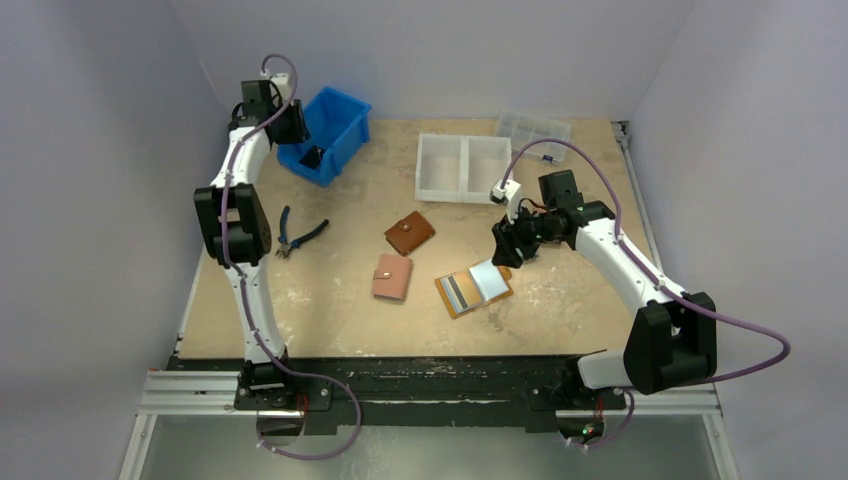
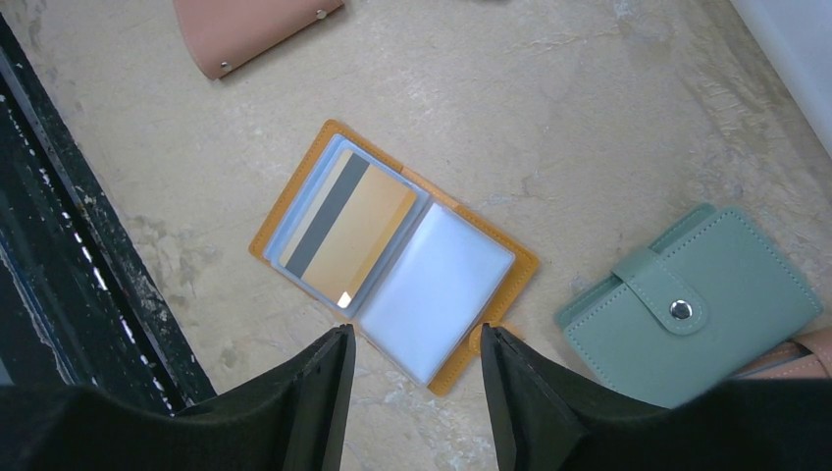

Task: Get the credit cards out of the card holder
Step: Place the credit card in the storage box, then remove the credit card from the card holder.

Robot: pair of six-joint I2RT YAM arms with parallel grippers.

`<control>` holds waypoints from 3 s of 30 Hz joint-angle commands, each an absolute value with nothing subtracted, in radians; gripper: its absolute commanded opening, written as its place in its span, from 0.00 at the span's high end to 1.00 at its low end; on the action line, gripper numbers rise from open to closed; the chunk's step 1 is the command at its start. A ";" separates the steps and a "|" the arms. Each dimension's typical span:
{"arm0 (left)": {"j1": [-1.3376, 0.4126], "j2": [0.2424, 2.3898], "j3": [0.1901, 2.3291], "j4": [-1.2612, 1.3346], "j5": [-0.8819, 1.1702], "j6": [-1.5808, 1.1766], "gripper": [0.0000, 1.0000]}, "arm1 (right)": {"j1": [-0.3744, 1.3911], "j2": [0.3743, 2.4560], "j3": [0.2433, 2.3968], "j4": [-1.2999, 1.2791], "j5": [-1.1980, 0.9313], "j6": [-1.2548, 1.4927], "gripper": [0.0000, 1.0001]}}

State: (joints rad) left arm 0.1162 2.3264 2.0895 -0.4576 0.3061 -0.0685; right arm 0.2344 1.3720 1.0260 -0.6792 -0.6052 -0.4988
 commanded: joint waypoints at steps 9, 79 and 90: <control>0.151 1.639 1.516 0.000 0.026 -0.316 0.22 | 0.233 1.342 1.016 -0.671 -0.638 -0.546 0.43; -0.992 1.115 0.306 0.697 0.106 -0.941 0.04 | 0.215 1.107 0.863 -0.766 -0.904 -1.061 0.35; -1.062 1.214 0.244 0.854 0.032 -1.001 0.05 | 0.215 1.116 0.834 -0.825 -0.923 -1.217 0.33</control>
State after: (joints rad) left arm -1.0451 1.1938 0.2596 0.7265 0.0780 -0.9722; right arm 0.2203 1.1294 0.8474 -0.7944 -0.8860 -1.1385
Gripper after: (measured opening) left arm 0.960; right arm 0.659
